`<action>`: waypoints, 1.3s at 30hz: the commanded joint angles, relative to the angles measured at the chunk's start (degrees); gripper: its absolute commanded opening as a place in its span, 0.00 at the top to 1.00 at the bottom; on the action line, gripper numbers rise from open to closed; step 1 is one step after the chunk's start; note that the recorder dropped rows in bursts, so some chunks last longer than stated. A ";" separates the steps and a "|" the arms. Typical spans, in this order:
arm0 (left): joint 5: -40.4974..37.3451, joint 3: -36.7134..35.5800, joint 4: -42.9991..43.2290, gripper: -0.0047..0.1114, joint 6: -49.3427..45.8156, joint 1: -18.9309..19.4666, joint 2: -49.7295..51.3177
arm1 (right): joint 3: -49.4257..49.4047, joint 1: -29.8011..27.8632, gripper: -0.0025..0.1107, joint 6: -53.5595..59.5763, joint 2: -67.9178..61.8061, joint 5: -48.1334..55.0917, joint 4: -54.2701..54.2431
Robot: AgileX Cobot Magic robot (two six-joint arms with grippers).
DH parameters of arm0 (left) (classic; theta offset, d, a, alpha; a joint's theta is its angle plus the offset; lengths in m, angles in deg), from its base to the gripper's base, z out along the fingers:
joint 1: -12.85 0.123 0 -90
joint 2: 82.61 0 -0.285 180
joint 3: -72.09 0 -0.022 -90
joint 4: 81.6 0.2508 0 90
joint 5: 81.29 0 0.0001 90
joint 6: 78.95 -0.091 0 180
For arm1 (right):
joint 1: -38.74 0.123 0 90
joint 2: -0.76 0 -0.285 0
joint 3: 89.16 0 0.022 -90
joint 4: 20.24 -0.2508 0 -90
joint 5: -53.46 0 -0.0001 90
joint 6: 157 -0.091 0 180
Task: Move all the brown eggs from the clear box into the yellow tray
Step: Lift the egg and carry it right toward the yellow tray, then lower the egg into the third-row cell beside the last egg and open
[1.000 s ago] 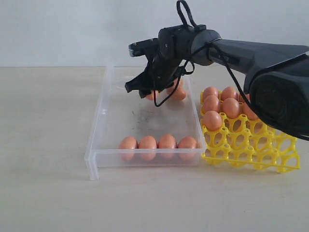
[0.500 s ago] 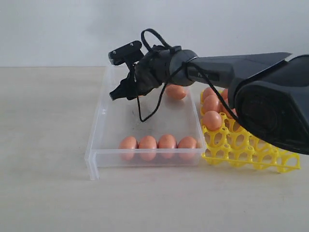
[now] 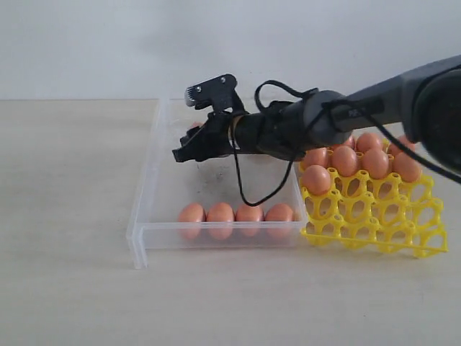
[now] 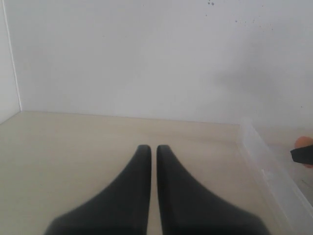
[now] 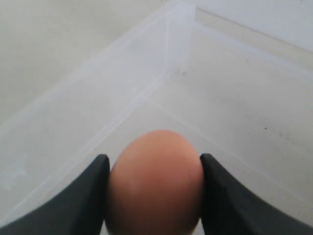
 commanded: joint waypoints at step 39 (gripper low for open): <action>-0.44 -0.17 -0.10 0.93 0.28 -0.32 -0.19 | -53.08 -40.74 0.98 15.13 22.33 -53.92 20.16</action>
